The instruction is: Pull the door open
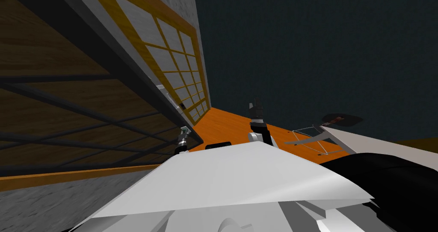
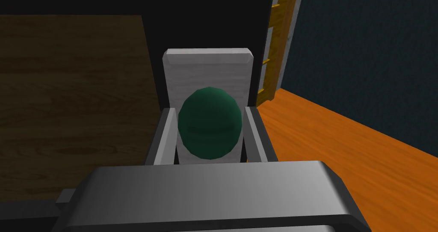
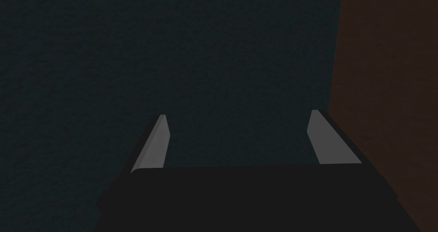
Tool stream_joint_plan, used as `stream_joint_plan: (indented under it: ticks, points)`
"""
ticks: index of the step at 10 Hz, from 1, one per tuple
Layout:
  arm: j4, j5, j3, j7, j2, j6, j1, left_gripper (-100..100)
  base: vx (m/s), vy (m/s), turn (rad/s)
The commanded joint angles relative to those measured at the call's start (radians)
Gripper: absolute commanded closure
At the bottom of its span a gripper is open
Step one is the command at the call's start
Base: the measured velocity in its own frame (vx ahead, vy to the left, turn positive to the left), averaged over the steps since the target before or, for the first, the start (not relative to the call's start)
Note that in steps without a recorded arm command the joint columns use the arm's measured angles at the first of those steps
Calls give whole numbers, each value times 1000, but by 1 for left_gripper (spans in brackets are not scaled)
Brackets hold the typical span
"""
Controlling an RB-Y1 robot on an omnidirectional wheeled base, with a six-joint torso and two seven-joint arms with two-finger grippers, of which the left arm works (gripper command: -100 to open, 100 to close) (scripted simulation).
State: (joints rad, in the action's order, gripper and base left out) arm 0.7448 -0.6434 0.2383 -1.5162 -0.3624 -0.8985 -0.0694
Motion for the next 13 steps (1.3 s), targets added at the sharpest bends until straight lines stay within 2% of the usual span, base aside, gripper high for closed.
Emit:
stream_joint_plan:
  ticks: [1, 3, 8, 9, 10, 13]
  points:
    - [6, 9, 19, -19, -15, -10, -9, 100, -155, 10, -101]
    - [11, 17, 36, -35, -27, -19, -17, 100, -201, 26, -82]
    - [31, 49, 99, -98, -75, -53, -48, 100, -216, 28, -85]
    - [25, 46, 94, -90, -67, -49, -41, 100, -106, 5, -22]
    - [26, 55, 113, -108, -79, -63, -53, 100, -123, -10, -76]
    - [30, 68, 140, -135, -102, -90, -70, 100, -182, 29, -84]
